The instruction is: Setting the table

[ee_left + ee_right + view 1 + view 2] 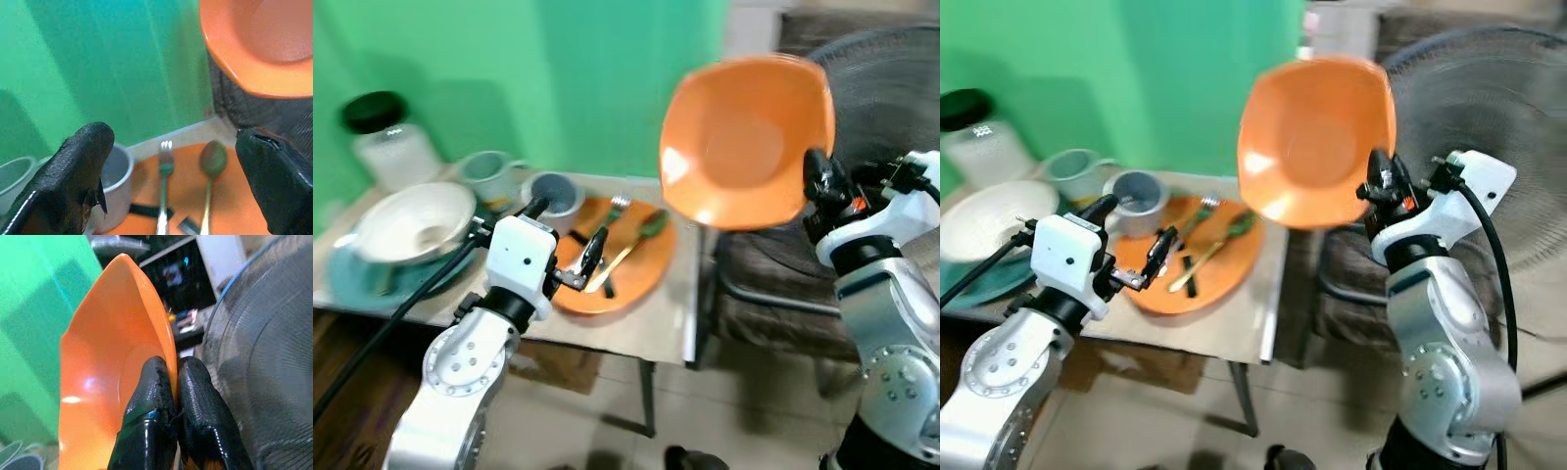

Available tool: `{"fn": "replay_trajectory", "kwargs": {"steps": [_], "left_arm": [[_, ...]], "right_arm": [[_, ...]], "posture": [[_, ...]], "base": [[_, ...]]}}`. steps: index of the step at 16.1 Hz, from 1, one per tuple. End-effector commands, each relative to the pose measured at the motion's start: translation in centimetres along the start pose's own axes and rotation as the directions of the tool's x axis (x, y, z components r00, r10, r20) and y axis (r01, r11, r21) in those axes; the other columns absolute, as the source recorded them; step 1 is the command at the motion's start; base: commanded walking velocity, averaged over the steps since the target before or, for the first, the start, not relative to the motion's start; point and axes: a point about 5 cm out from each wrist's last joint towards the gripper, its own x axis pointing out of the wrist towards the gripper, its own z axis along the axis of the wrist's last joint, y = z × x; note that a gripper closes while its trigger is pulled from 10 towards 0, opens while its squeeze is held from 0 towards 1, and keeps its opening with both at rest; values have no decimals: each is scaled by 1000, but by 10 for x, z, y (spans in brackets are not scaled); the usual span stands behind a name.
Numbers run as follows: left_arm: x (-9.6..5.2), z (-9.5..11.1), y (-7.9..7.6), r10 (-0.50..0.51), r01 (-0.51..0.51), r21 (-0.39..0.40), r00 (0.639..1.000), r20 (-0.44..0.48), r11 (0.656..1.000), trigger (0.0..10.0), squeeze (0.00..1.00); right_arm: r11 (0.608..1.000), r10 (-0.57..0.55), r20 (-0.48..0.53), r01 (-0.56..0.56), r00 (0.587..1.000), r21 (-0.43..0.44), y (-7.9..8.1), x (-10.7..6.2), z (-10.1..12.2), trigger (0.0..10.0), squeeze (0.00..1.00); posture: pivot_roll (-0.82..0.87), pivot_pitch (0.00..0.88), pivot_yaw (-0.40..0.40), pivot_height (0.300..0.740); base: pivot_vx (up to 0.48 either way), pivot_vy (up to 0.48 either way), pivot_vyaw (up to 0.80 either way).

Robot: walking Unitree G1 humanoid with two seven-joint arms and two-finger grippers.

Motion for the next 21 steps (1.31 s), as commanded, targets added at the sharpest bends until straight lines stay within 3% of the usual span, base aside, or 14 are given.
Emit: {"fn": "replay_trajectory", "kwargs": {"steps": [1, 3, 6, 8, 10, 15, 16, 17, 18, 21], "left_arm": [[-3, 3, 5, 45, -45, 8, 999, 8, 999, 10000, 0], [-5, 1, 10, 102, -102, 0, 995, -17, 995, 10000, 0], [-5, 5, 18, 178, -178, -84, 984, -9, 980, 10000, 0], [-7, 8, 25, 252, -251, -44, 968, 19, 967, 10000, 0], [-4, 2, 23, 226, -227, -124, 974, -23, 966, 10000, 0], [-5, -12, 14, 193, -220, -224, 971, -138, 949, 10000, 0], [-3, -1, 21, 257, -259, -167, 966, -37, 951, 10000, 0], [-1, 7, 20, 250, -235, -236, 968, 34, 943, 10000, 0], [-2, 12, 20, 270, -241, -286, 961, 65, 927, 10000, 0], [-7, 12, 17, 350, -314, -315, 935, 64, 896, 10000, 0]], "right_arm": [[999, 43, 34, -42, 999, -13, 11, -2, 4, 10000, 0], [999, 25, 33, -23, 999, -46, 11, -3, -1, 10000, 0], [995, 3, 32, 0, 999, -100, 14, -5, -9, 10000, 0], [993, 5, 39, 0, 999, -116, 15, -7, -11, 10000, 0], [987, -17, 58, 26, 998, -159, 12, -6, -15, 10000, 0], [976, -114, 59, 123, 992, -179, 2, -2, -18, 10000, 0], [971, -161, 45, 167, 986, -174, -5, 2, -23, 10000, 0], [976, -147, 6, 146, 989, -160, -4, 4, -26, 10000, 0], [984, -118, -25, 114, 993, -135, 0, 5, -28, 10000, 0], [988, -106, -35, 101, 994, -117, 5, 4, -30, 10000, 0]], "posture": [[24, 0, 36, 740], [30, 0, 33, 740], [25, 0, 33, 740], [22, 0, 40, 740], [11, 0, 37, 740], [8, 0, 36, 740], [19, 0, 23, 740], [21, 0, 17, 740], [24, 0, 18, 740], [26, 0, 10, 740]], "base": [[0, 0, -800], [0, 0, -800], [0, 0, -800], [0, 0, -800], [0, 0, -800], [0, 0, -800], [0, 0, -800], [0, 0, -800], [0, 0, -800], [0, 0, -800]]}}
